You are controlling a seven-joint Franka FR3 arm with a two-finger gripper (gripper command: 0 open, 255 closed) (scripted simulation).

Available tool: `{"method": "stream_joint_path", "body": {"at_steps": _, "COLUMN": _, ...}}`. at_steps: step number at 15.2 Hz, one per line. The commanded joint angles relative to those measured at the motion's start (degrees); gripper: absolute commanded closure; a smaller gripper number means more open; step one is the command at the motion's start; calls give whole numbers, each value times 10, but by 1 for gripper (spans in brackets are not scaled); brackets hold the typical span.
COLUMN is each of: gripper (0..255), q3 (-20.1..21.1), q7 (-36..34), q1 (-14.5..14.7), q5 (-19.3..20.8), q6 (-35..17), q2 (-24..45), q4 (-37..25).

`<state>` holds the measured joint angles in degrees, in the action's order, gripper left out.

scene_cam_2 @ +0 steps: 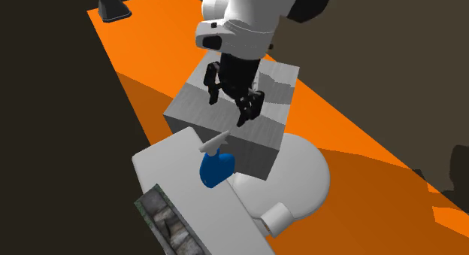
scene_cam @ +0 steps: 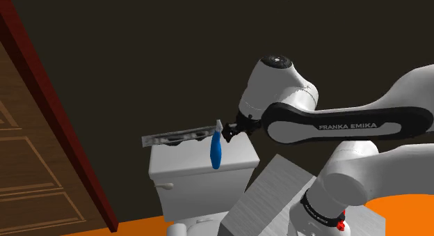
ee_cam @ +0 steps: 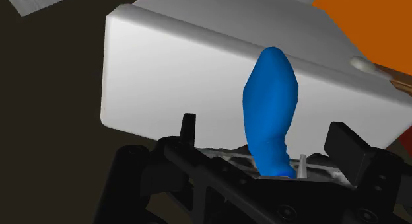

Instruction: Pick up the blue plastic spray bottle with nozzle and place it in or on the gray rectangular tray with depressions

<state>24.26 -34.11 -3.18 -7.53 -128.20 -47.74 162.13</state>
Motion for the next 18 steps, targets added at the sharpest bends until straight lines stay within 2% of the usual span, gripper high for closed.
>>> {"method": "stream_joint_path", "body": {"at_steps": 1, "gripper": 0, "q3": 54, "q7": -67, "q1": -19, "q5": -2, "q6": -71, "q2": 31, "q4": 15}}
{"method": "stream_joint_path", "body": {"at_steps": 4, "gripper": 0, "q3": 150, "q7": -173, "q1": -82, "q5": 18, "q6": -168, "q2": 96, "q4": 13}}
{"method": "stream_joint_path", "body": {"at_steps": 6, "gripper": 0, "q3": 231, "q7": -254, "q1": -152, "q5": 48, "q6": -225, "q2": 138, "q4": 2}}
{"method": "stream_joint_path", "body": {"at_steps": 7, "gripper": 0, "q3": 256, "q7": -276, "q1": -175, "q5": 58, "q6": -239, "q2": 148, "q4": -2}}
{"method": "stream_joint_path", "body": {"at_steps": 15, "gripper": 0, "q3": 337, "q7": -314, "q1": -284, "q5": 111, "q6": -320, "q2": 211, "q4": -1}}
{"method": "stream_joint_path", "body": {"at_steps": 18, "gripper": 0, "q3": 337, "q7": -313, "q1": -284, "q5": 111, "q6": -320, "q2": 211, "q4": -1}}
